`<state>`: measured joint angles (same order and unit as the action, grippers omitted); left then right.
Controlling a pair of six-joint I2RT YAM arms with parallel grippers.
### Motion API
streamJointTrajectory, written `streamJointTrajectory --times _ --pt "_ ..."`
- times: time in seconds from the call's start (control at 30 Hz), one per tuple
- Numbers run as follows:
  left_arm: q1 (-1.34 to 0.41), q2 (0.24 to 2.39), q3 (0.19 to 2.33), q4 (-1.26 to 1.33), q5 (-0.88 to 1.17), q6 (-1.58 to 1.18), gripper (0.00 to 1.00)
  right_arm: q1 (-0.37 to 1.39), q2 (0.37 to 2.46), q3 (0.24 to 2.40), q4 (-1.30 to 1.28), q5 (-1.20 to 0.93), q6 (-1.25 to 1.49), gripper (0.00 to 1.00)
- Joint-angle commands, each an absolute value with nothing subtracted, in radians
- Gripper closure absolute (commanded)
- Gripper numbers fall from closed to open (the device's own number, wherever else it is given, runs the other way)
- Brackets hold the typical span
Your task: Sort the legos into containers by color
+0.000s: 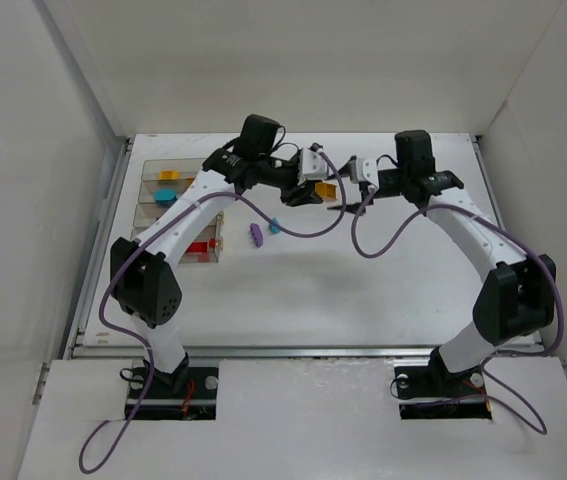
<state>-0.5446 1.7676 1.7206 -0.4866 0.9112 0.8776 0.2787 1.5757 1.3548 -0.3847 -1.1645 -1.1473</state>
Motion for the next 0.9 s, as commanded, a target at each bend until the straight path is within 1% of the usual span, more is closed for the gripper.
streamJointTrajectory --times 0.0,0.07,0.1,0.17,0.2,0.23,0.3,0.33,0.37,0.4,0.47,0.6,0.7,0.87 --pt "-0.545 1.709 1.712 -0.451 0.898 0.818 1.0 0.282 1.583 1.413 -0.431 -1.229 -1.181 0.0" --pt "-0.519 1.709 1.7 -0.439 0.897 0.787 1.0 0.282 1.592 1.423 -0.463 -1.201 -1.172 0.0" --pt "-0.502 1.7 1.686 -0.393 0.897 0.757 1.0 0.282 1.592 1.433 -0.485 -1.19 -1.172 0.0" --pt "-0.462 1.689 1.629 -0.319 0.844 0.663 1.0 0.282 1.601 1.433 -0.485 -1.148 -1.146 0.0" --pt "-0.418 1.678 1.609 -0.28 0.818 0.567 1.0 0.282 1.601 1.422 -0.485 -1.135 -1.132 0.0" --pt "-0.391 1.678 1.57 -0.197 0.749 0.516 1.0 0.282 1.601 1.422 -0.442 -1.123 -1.088 0.0" --pt "-0.316 1.669 1.533 -0.129 0.674 0.433 1.0 0.282 1.601 1.378 -0.364 -1.077 -0.988 0.0" --pt "-0.292 1.669 1.519 -0.088 0.638 0.39 1.0 0.282 1.591 1.364 -0.31 -1.056 -0.842 0.0" --pt "-0.269 1.669 1.506 -0.074 0.568 0.381 1.0 0.282 1.582 1.352 -0.207 -1.022 -0.772 0.0" --pt "-0.226 1.678 1.494 -0.074 0.54 0.38 1.0 0.282 1.582 1.351 -0.187 -0.962 -0.732 0.0" --pt "-0.184 1.703 1.494 -0.063 0.514 0.38 1.0 0.291 1.591 1.373 -0.187 -0.919 -0.671 0.0" --pt "-0.098 1.798 1.555 -0.13 0.476 0.425 1.0 0.291 1.643 1.439 -0.187 -0.821 -0.534 0.0" --pt "-0.026 1.873 1.565 -0.118 0.439 0.448 1.0 0.301 1.677 1.472 -0.187 -0.776 -0.499 0.0" --pt "0.02 1.953 1.605 -0.123 0.414 0.5 1.0 0.342 1.687 1.483 -0.176 -0.716 -0.499 0.0"
